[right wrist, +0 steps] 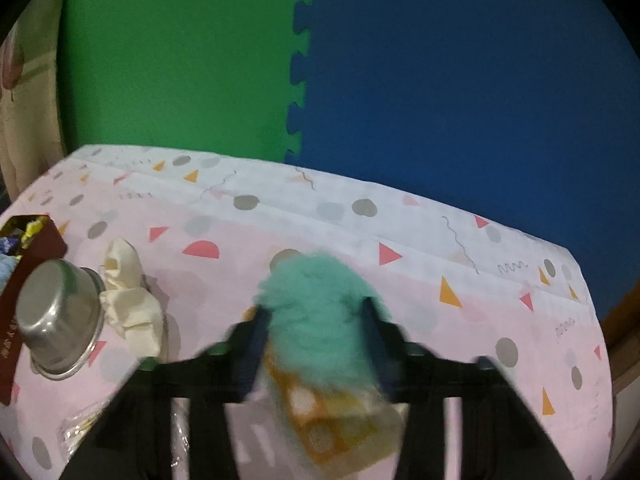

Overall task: Organize soft objects
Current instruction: 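Grasp the mint green fuzzy scrunchie with the right tool, then grasp the cotton swab bag with the left tool while the right tool holds the green scrunchie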

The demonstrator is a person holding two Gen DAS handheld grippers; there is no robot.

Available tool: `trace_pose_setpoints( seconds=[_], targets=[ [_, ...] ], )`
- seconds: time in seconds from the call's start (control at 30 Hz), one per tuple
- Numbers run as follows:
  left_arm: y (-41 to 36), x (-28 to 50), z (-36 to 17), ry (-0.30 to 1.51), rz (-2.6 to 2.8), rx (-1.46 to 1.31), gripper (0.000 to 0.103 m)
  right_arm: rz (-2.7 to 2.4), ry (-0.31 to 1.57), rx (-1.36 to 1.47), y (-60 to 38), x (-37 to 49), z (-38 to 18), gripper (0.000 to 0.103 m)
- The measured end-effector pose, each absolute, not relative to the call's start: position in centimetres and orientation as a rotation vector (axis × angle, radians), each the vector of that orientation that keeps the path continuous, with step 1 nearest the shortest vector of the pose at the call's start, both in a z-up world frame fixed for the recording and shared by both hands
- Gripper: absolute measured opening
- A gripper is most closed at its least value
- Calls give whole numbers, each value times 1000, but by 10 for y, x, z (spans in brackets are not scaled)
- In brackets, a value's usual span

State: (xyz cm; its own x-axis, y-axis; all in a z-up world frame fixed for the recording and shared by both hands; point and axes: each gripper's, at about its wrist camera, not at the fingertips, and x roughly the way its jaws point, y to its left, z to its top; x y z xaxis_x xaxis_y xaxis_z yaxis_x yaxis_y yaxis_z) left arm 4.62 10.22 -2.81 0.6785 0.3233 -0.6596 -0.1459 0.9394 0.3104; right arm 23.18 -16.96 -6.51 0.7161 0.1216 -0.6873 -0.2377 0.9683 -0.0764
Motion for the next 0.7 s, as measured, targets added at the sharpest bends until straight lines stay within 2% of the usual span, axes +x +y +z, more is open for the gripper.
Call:
trace_pose_setpoints(
  seconds=[0.1,0.43,0.7],
  targets=[
    [84,50,-33,788,208,254,94,204,722,-164,-173,223,-59,23],
    [41,59,-44,848,57,232,94,236,649,-181,-174,164,-28,22],
    [9,75,-56,931,-103,179,94,234,712,-145,-194,112,-45,22]
  ],
)
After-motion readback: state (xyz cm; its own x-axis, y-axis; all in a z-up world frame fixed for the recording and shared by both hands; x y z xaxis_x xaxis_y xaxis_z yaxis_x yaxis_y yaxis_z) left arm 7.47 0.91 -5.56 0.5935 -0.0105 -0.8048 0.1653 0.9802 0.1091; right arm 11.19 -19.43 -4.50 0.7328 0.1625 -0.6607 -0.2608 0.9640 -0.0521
